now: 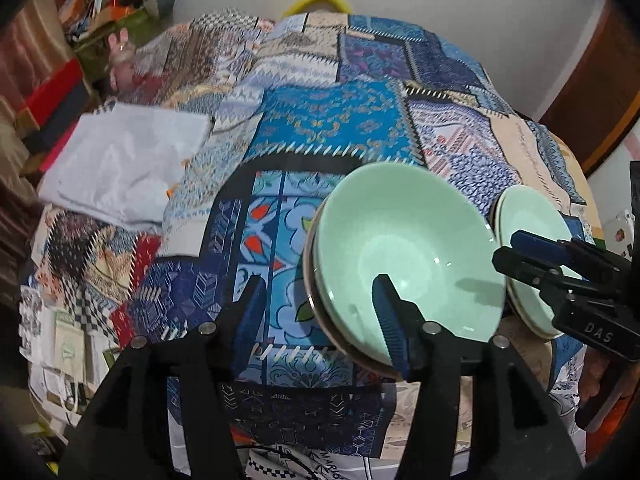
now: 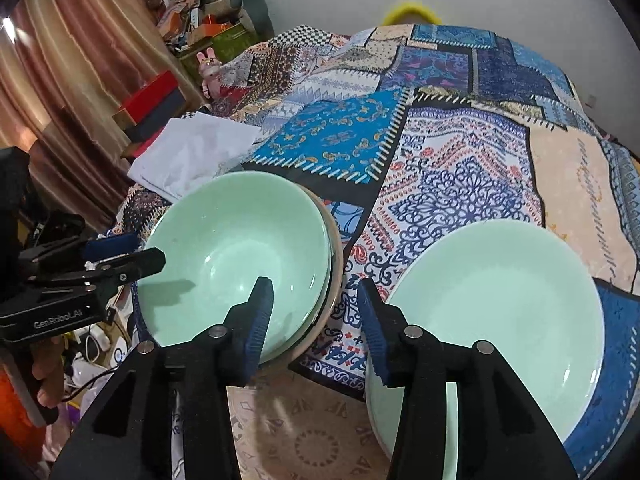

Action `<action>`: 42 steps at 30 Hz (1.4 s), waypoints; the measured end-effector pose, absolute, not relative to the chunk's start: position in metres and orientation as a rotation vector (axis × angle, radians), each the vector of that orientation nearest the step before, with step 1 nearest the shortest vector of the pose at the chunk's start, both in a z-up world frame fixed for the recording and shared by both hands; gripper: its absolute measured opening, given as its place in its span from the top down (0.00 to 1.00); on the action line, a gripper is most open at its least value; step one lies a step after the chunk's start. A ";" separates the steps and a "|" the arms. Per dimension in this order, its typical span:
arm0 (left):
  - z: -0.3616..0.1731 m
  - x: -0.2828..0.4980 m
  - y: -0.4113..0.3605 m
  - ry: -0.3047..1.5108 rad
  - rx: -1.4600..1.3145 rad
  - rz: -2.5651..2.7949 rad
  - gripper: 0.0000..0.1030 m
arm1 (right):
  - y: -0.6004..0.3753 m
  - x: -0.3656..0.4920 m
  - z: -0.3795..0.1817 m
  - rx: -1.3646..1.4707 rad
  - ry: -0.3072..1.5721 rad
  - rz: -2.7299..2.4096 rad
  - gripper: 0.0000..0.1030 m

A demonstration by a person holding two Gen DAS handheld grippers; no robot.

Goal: Organize plates and bowls
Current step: 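Grasp the rim of the nested bowl stack with both tools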

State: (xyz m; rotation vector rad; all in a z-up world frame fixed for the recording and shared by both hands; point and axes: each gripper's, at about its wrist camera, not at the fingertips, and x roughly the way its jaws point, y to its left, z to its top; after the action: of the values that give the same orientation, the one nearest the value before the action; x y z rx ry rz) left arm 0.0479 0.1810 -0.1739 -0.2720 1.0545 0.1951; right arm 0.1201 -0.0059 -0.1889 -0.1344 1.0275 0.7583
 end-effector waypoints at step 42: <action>-0.216 0.064 0.175 1.092 -0.370 0.085 0.62 | 0.016 0.132 -0.226 -0.077 1.110 0.773 0.73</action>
State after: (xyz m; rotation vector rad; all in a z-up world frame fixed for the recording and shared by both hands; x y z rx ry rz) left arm 0.0641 0.1752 -0.2157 -0.3700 1.0923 0.0850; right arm 0.1321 0.0160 -0.2258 -0.0771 1.1104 0.7734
